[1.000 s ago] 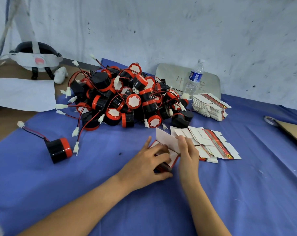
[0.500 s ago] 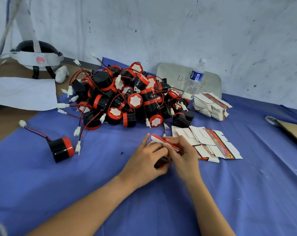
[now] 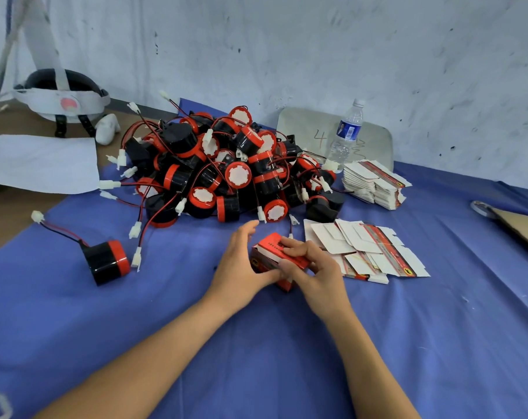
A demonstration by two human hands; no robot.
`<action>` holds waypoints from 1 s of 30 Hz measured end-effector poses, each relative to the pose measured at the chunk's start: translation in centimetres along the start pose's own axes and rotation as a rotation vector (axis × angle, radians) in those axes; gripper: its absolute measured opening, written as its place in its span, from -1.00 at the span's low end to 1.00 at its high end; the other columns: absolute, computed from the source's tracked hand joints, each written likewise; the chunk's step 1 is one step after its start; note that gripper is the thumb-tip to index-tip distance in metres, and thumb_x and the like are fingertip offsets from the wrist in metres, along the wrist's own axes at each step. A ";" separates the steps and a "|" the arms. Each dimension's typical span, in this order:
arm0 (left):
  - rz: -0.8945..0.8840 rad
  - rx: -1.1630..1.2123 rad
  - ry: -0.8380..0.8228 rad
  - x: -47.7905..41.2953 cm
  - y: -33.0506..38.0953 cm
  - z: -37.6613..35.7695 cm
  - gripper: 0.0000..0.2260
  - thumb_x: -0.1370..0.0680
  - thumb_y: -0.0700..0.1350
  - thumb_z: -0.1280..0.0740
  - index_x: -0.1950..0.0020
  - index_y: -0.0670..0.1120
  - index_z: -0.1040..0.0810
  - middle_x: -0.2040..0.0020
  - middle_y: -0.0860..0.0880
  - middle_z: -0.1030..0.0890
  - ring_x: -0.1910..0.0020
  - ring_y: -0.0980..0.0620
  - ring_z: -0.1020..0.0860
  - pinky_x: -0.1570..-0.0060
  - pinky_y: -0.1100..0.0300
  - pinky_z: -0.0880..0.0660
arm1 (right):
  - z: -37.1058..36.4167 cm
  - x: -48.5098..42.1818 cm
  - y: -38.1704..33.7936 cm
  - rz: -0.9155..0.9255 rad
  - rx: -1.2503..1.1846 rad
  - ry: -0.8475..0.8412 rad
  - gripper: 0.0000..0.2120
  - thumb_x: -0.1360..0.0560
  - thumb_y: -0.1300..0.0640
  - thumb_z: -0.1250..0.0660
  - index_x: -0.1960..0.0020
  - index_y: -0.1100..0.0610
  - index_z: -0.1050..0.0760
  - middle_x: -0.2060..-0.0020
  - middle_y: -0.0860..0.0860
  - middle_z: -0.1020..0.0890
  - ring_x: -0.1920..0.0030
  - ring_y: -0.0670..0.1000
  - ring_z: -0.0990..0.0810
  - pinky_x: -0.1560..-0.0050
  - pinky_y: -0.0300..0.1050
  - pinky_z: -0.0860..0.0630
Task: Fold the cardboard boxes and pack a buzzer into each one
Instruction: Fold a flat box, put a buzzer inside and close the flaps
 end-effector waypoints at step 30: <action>0.082 0.210 -0.040 -1.1 -0.1 0.8 -0.92 -0.54 -0.21 -0.39 0.11 -0.08 -0.52 0.05 -0.01 -0.66 0.03 0.14 -0.62 0.07 0.40 -0.50 | -0.1 0.0 -0.3 -0.154 -0.058 -0.204 -0.70 -0.54 0.17 -0.36 0.00 -0.26 -0.63 -0.31 -0.20 -0.44 -0.27 -0.31 -0.41 -0.16 -0.36 -0.44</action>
Point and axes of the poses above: each hand's wrist, its own x-axis away from the middle knuckle, its own z-axis out of the back of the hand, y = z × x, the point moved 2 cm from there along -x, towards the middle knuckle
